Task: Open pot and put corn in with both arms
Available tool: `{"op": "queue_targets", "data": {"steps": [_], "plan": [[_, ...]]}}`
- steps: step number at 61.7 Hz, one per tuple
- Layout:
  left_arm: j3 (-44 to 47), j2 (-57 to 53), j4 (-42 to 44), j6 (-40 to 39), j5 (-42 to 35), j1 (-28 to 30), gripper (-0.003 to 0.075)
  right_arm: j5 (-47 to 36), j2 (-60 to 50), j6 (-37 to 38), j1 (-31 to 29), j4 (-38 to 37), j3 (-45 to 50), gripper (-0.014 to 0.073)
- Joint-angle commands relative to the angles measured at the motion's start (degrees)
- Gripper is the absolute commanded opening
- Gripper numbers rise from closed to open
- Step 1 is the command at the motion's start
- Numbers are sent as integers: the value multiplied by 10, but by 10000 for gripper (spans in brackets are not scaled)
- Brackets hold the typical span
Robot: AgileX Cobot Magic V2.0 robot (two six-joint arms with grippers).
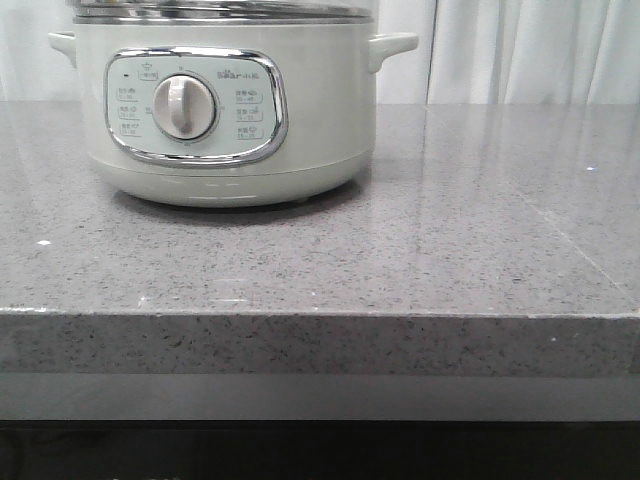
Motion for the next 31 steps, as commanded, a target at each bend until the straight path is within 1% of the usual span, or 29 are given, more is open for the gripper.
{"op": "queue_targets", "data": {"steps": [1,9,31], "plan": [[3,-25,-11,-4,-45,0,-20,-38,3,0,-3,6,-15,-67],[24,-76,-11,-4,-45,0,-20,-38,3,0,-3,6,-15,-67],[31,-70,-17,-4,-43,0,-20,-38,3,0,-3,6,-15,-67]]}}
